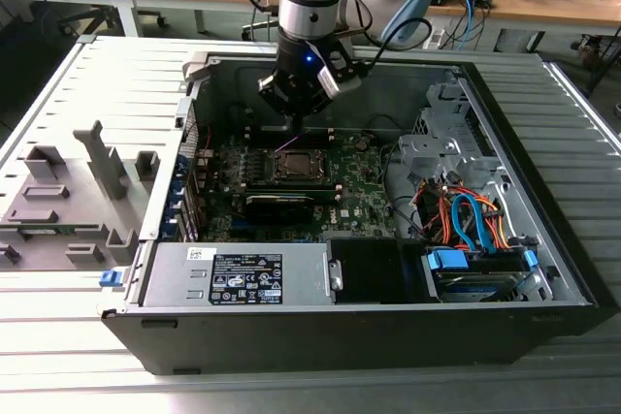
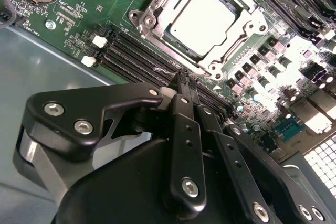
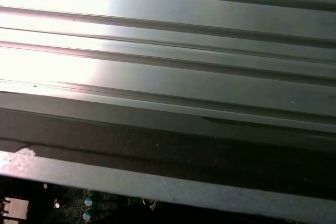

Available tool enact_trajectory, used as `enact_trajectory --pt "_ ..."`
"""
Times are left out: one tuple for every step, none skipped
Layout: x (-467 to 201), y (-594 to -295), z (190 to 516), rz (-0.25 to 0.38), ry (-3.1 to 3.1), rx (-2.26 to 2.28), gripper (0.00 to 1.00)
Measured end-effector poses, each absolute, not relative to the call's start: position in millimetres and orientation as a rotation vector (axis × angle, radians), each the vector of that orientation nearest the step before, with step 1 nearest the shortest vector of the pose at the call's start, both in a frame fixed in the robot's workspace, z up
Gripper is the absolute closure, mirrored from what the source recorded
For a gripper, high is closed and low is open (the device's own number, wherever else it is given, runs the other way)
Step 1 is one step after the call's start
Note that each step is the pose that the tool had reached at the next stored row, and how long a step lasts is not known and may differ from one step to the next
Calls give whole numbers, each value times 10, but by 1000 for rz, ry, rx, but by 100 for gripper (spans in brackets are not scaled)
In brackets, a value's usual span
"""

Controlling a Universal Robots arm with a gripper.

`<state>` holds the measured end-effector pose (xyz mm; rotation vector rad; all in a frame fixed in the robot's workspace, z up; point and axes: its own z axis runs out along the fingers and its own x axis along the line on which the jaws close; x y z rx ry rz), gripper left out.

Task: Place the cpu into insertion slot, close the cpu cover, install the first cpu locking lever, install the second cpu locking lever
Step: 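Install the first cpu locking lever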

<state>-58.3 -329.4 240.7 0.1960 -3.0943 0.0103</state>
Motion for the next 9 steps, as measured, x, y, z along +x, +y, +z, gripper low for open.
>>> enact_trajectory --pt "-583 -3294 2403 10 -3094 196 89" --pt "-582 -3294 2398 10 -3094 196 89" --pt "-580 -3294 2393 10 -3094 196 89" --pt "-578 -3294 2387 10 -3094 196 89" --pt "-574 -3294 2378 10 -3094 197 89" --pt "-570 -3294 2369 10 -3094 197 89" --pt "-568 -3294 2363 10 -3094 197 89" --pt "-566 -3294 2359 10 -3094 197 89" --pt "-560 -3294 2349 10 -3094 198 89"
